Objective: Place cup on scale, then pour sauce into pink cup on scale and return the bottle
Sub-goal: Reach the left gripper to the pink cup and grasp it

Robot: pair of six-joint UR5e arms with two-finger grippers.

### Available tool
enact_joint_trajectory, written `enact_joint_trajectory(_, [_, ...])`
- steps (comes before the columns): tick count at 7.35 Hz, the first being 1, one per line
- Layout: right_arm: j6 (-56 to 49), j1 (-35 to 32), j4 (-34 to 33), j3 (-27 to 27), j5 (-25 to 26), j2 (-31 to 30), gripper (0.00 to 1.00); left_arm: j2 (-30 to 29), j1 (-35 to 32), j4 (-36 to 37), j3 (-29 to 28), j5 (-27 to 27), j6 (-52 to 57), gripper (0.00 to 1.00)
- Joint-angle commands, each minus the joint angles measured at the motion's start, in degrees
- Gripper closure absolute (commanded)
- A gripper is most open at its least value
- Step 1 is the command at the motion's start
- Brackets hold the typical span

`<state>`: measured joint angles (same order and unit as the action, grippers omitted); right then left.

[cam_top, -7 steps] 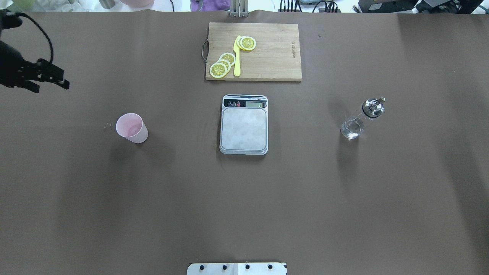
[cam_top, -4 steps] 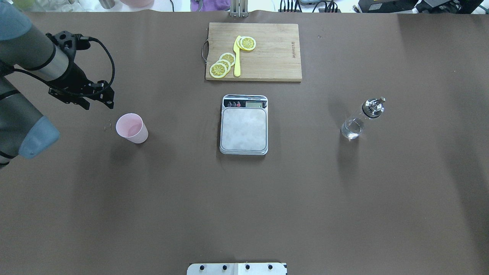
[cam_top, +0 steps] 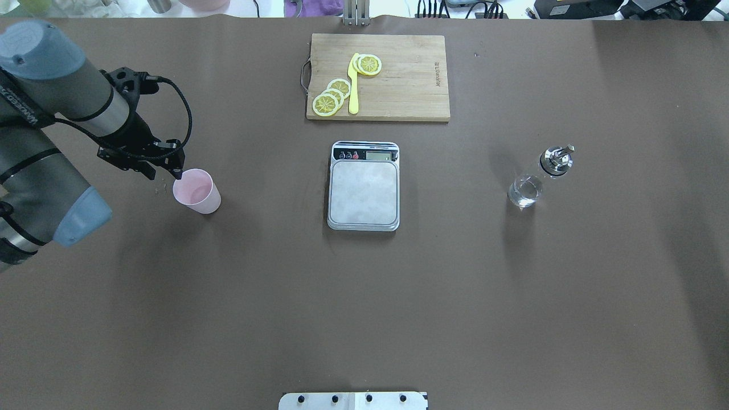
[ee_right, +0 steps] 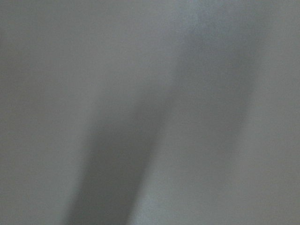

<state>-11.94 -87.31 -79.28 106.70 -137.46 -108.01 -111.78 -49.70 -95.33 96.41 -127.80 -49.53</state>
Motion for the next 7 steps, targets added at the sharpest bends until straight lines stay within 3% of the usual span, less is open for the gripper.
enact_joint_trajectory(1, [0.08, 0.03, 0.0, 0.0, 0.0, -0.01, 0.0, -0.63, 0.57, -0.21, -0.96, 0.01, -0.04, 0.59])
enact_joint_trajectory(2, [0.16, 0.03, 0.0, 0.0, 0.0, -0.01, 0.0, -0.63, 0.57, -0.21, -0.96, 0.01, -0.12, 0.84])
enact_joint_trajectory(3, [0.17, 0.03, 0.0, 0.0, 0.0, -0.01, 0.0, -0.54, 0.66, -0.04, -1.31, 0.01, 0.14, 0.95])
enact_joint_trajectory(4, [0.17, 0.03, 0.0, 0.0, 0.0, -0.01, 0.0, -0.54, 0.75, -0.04, -1.75, 0.01, 0.23, 1.0])
enact_joint_trajectory(7, [0.17, 0.03, 0.09, 0.09, 0.0, 0.43, 0.0, -2.55, 0.75, 2.23, -1.4, -0.6, -0.03, 1.0])
